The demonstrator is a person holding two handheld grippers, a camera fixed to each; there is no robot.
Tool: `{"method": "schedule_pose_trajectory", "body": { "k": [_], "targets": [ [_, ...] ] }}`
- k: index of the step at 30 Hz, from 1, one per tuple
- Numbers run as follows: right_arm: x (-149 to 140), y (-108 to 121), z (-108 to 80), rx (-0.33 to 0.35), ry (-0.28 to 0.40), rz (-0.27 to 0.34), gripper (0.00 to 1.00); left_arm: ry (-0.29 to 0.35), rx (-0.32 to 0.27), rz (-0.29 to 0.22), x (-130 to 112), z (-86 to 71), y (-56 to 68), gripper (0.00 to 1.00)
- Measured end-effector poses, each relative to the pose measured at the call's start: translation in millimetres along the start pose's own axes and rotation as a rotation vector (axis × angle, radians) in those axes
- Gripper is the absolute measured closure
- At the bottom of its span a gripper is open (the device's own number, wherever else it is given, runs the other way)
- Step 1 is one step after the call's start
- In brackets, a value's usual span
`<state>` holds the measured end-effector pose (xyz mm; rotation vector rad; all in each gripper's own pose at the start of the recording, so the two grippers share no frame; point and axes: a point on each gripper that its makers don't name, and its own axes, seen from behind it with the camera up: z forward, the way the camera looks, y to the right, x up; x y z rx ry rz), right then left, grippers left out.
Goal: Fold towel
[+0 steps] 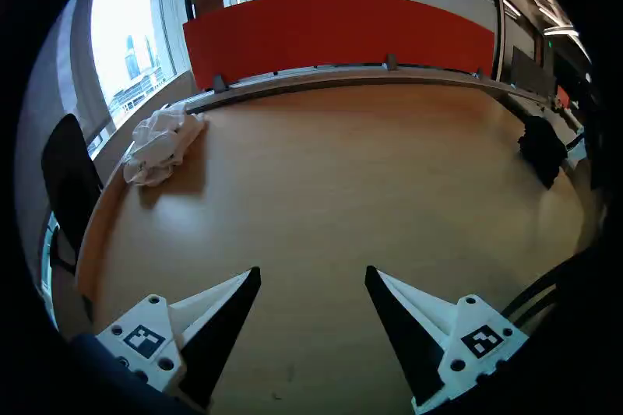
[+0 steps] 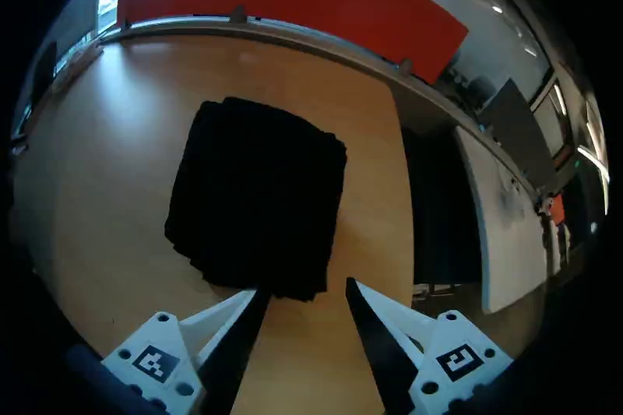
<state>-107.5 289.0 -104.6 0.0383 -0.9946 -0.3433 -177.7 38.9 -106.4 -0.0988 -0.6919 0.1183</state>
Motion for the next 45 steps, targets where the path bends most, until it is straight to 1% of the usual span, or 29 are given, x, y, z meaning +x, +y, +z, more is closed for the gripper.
{"method": "schedule_pose_trajectory", "body": {
  "k": [2,9,24,45],
  "targets": [
    [0.4,2.5,-2.6,-0.009,0.003,0.000,0.19,0.001,-0.002,0.000,0.6,0.6,0.6,0.00],
    [-0.8,15.2,-4.4,-0.049,-0.006,0.005,0.19,0.001,-0.007,-0.001,1.0,1.6,3.1,0.00],
    [-7.7,31.9,-4.3,-0.091,-0.023,0.026,0.19,-0.001,-0.005,0.001,-0.1,2.1,1.8,0.00],
    [-14.0,44.5,-9.6,-0.116,-0.041,0.021,0.19,0.001,-0.007,0.000,1.9,3.9,4.6,0.00]
  ]
}}
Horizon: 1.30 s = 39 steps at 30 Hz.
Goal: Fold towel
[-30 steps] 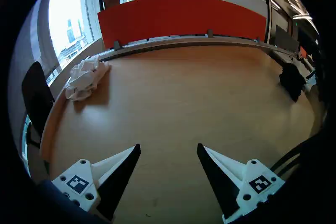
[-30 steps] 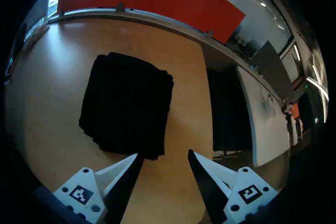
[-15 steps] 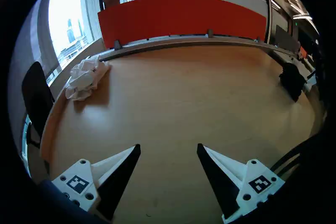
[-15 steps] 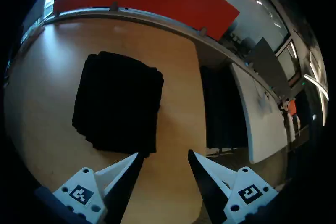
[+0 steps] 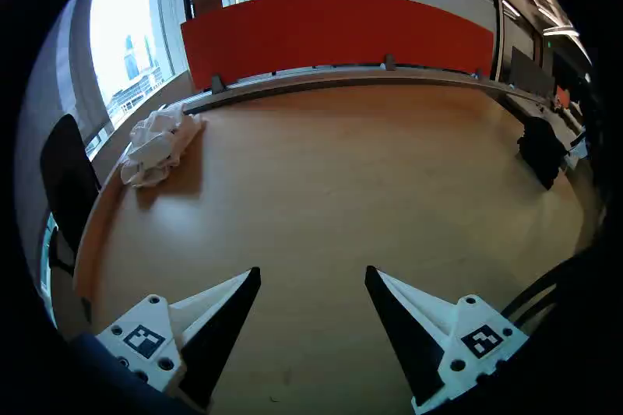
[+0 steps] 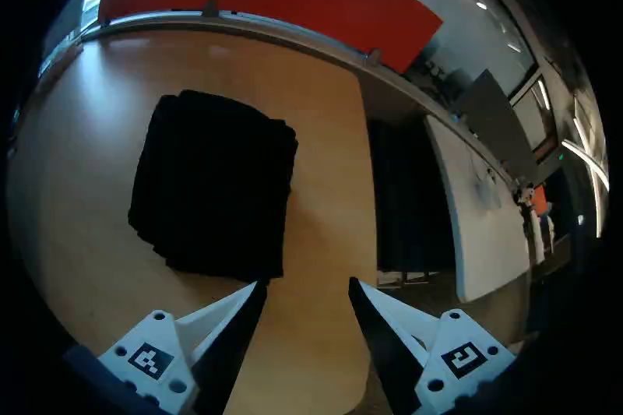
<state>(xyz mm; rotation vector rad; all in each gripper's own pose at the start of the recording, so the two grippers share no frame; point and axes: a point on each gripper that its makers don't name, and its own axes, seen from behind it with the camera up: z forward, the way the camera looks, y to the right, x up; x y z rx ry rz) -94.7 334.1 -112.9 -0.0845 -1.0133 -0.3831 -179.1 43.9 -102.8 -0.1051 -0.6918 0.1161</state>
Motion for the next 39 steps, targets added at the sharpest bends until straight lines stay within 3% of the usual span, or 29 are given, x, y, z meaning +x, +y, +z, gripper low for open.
{"method": "schedule_pose_trajectory", "body": {
  "k": [11,27,39],
  "targets": [
    [14.1,1.4,-2.3,0.004,0.027,0.010,0.19,0.000,0.000,0.003,0.5,0.1,0.9,0.00],
    [88.3,-22.7,7.6,0.075,0.125,-0.006,0.19,0.000,0.021,-0.012,-1.9,-3.7,-5.5,0.00],
    [123.1,-40.4,23.6,0.120,0.156,-0.010,0.19,-0.006,0.040,-0.023,-5.9,-7.3,-11.3,0.00]
  ]
}}
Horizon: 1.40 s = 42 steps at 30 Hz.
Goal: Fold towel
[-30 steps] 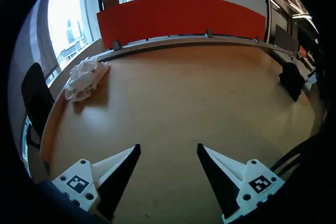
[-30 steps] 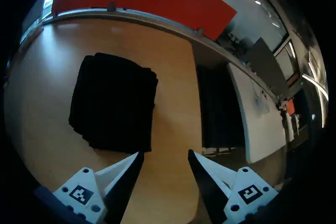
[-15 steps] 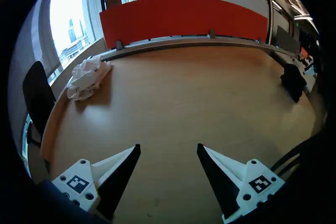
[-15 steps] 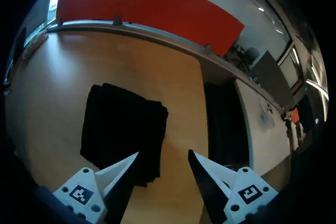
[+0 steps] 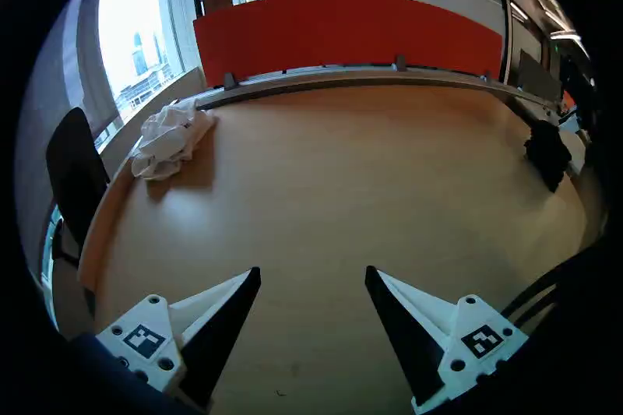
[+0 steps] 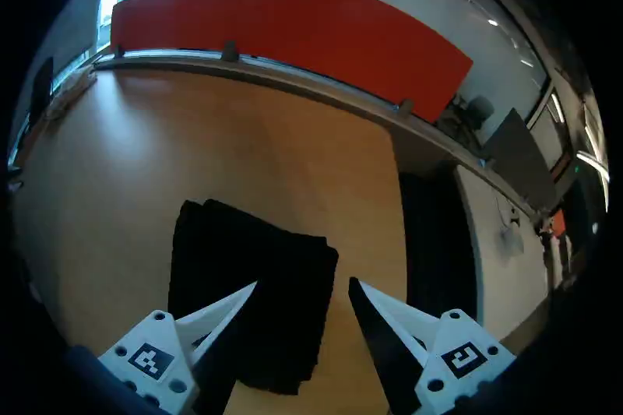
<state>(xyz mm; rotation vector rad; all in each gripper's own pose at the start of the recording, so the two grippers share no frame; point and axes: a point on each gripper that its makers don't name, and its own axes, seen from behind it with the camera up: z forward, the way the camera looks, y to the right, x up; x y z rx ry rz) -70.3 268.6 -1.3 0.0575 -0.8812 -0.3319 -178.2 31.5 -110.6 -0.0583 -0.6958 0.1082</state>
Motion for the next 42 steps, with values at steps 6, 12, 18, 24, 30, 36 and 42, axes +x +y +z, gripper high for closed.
{"method": "schedule_pose_trajectory", "body": {
  "k": [6,12,18,24,30,36,42],
  "targets": [
    [8.2,-2.0,7.0,0.010,0.004,0.007,0.19,0.000,0.004,0.002,0.7,-0.6,-1.0,0.00],
    [7.0,-5.1,15.2,0.037,-0.014,0.046,0.33,-0.003,0.008,-0.001,0.6,-0.6,-2.4,0.00],
    [5.4,-9.1,18.8,0.060,-0.018,0.085,0.54,-0.005,0.010,-0.001,0.3,0.2,-3.0,0.00],
    [4.0,-12.6,21.3,0.078,-0.026,0.109,0.65,-0.007,0.009,0.001,0.8,1.2,-2.6,0.00],
    [4.4,-15.3,24.1,0.091,-0.027,0.112,0.86,-0.009,0.009,0.003,0.7,2.1,-2.5,0.00],
    [8.9,-13.4,24.1,0.079,-0.011,0.098,0.92,-0.011,0.010,0.003,-0.7,3.2,-2.6,0.00],
    [17.6,-12.4,22.4,0.066,0.020,0.075,0.93,-0.010,0.009,0.005,0.3,3.8,-2.3,0.00]
  ]
}}
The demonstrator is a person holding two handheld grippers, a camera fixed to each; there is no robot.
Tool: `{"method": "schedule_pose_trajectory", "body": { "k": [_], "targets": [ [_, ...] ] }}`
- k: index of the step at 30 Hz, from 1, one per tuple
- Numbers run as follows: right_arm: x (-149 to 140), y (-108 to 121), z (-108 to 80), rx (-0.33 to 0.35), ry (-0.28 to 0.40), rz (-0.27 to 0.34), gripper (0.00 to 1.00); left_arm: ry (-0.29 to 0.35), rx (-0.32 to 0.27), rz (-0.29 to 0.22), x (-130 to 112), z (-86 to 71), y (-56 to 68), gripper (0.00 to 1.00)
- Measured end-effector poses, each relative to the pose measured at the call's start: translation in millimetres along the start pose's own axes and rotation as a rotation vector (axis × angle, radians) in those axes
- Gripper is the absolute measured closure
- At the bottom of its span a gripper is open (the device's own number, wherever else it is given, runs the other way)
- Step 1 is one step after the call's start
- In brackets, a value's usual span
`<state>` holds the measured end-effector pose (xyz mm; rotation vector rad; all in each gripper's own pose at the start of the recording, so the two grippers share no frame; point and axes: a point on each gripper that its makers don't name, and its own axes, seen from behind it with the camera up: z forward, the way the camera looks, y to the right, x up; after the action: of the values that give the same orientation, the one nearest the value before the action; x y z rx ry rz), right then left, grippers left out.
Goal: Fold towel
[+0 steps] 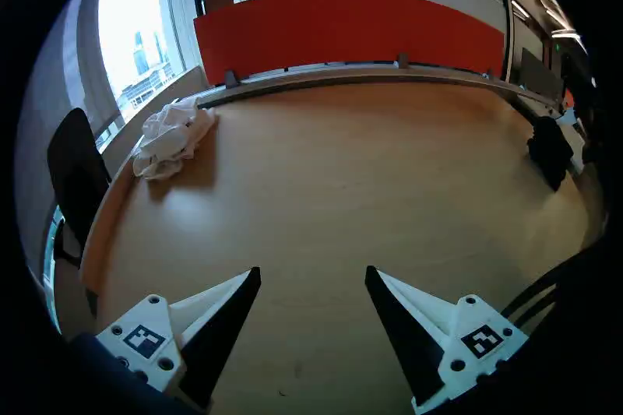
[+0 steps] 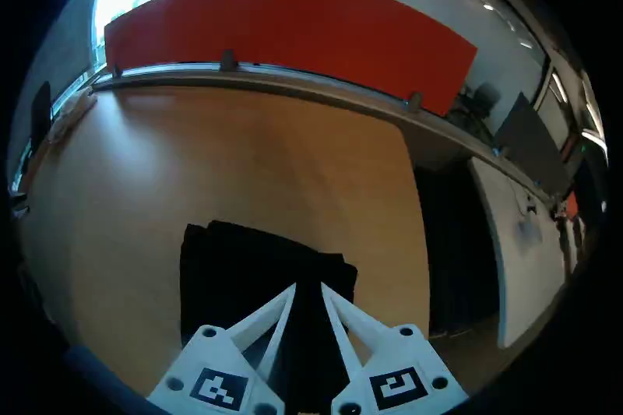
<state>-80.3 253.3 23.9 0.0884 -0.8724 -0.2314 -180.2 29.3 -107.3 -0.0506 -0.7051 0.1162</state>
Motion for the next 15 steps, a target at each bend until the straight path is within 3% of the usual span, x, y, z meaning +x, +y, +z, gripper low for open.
{"method": "schedule_pose_trajectory", "body": {
  "k": [6,15],
  "targets": [
    [9.5,-1.9,-1.7,-0.004,0.030,-0.020,0.93,0.003,0.000,0.003,2.2,0.4,0.1,0.00],
    [6.5,0.0,1.3,-0.009,0.012,-0.016,0.93,0.003,0.001,0.002,2.8,-1.1,-1.3,0.00]
  ]
}}
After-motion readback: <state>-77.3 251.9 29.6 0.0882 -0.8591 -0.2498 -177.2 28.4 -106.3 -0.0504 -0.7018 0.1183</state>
